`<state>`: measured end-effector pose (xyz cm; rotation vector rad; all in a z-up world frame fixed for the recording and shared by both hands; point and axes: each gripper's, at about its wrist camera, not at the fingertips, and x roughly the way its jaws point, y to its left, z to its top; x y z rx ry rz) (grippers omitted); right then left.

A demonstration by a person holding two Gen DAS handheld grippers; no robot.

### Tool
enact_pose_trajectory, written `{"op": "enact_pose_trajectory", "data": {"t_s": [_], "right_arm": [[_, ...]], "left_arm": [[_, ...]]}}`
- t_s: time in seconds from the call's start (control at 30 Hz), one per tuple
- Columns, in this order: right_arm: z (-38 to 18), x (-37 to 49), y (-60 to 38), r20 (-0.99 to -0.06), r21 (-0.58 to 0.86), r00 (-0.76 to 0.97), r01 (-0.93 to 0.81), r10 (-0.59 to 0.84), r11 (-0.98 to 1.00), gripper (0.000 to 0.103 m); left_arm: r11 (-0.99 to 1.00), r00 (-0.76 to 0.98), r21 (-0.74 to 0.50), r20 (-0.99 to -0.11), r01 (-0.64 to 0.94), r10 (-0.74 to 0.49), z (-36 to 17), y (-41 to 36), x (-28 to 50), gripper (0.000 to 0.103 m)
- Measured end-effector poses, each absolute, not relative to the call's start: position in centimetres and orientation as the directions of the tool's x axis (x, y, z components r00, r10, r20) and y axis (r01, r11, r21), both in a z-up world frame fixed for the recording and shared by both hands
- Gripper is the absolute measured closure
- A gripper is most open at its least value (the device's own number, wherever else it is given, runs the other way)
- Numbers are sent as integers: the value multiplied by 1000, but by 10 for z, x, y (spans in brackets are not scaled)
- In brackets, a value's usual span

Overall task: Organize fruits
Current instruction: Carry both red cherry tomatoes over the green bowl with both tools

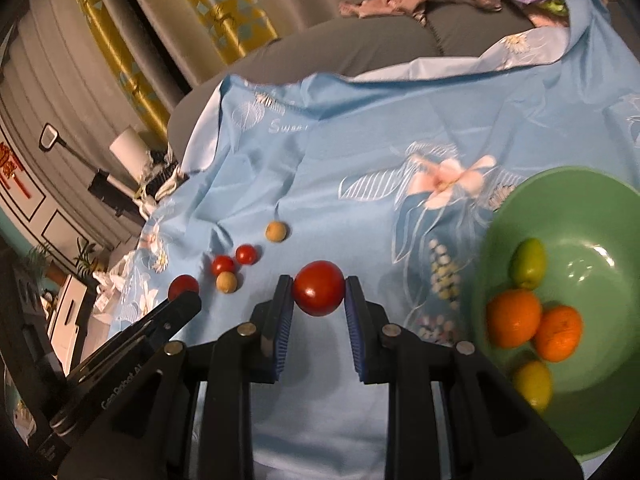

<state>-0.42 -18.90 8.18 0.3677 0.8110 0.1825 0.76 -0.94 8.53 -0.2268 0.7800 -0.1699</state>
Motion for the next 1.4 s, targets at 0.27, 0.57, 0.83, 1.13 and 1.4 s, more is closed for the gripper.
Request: {"op": "enact_pose_trajectory", "data": {"t_s": [0.27, 0.57, 0.83, 1.13, 1.4], "right_arm": [[100, -21, -227, -632, 379, 747, 65, 207, 923, 76], [107, -39, -271, -606, 400, 787, 174, 118, 900, 76], [109, -54, -302, -602, 400, 798, 262, 36, 878, 76], [105, -61, -322, -618, 394, 786, 328, -17, 859, 76], [100, -61, -329, -643, 377, 765, 364, -43, 852, 76]], "left_arm": [[955, 706, -259, -649, 147, -285, 99, -46, 3, 79], [935, 680, -235, -642, 265, -355, 104, -106, -1, 79], [910, 650, -215, -643, 354, -405, 105, -146, -8, 79], [883, 612, -205, -654, 422, -444, 103, -171, -14, 79], [863, 578, -211, -667, 458, -470, 99, -187, -17, 79]]}}
